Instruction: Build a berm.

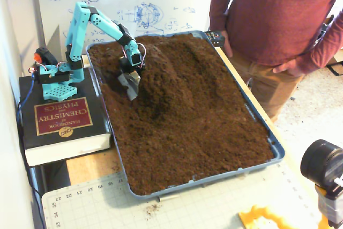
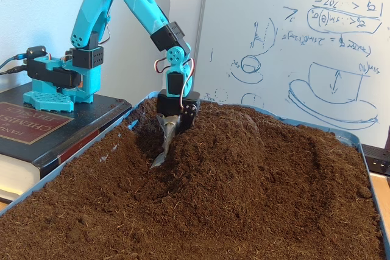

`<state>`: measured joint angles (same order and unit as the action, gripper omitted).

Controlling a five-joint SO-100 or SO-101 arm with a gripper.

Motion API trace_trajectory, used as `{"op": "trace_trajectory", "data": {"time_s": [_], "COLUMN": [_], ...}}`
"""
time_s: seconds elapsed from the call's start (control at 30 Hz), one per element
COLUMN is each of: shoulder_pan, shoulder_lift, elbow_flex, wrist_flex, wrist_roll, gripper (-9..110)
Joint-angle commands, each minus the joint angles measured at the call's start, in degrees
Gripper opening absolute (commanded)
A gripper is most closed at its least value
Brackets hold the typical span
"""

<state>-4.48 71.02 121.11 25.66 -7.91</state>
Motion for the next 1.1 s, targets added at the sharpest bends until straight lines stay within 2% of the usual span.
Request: {"op": "trace_trajectory", "data": {"time_s": [0.0, 0.8, 1.07], "shoulder_pan": [0.8, -2.5, -3.0], "shoulder_lift": [-1.1, 16.3, 25.0], "elbow_flex": [-20.8, -20.9, -14.8], "wrist_flex": [-8.3, -8.2, -8.2], "wrist_roll": [0.4, 0.4, 0.4], "gripper": [0, 0, 0]}}
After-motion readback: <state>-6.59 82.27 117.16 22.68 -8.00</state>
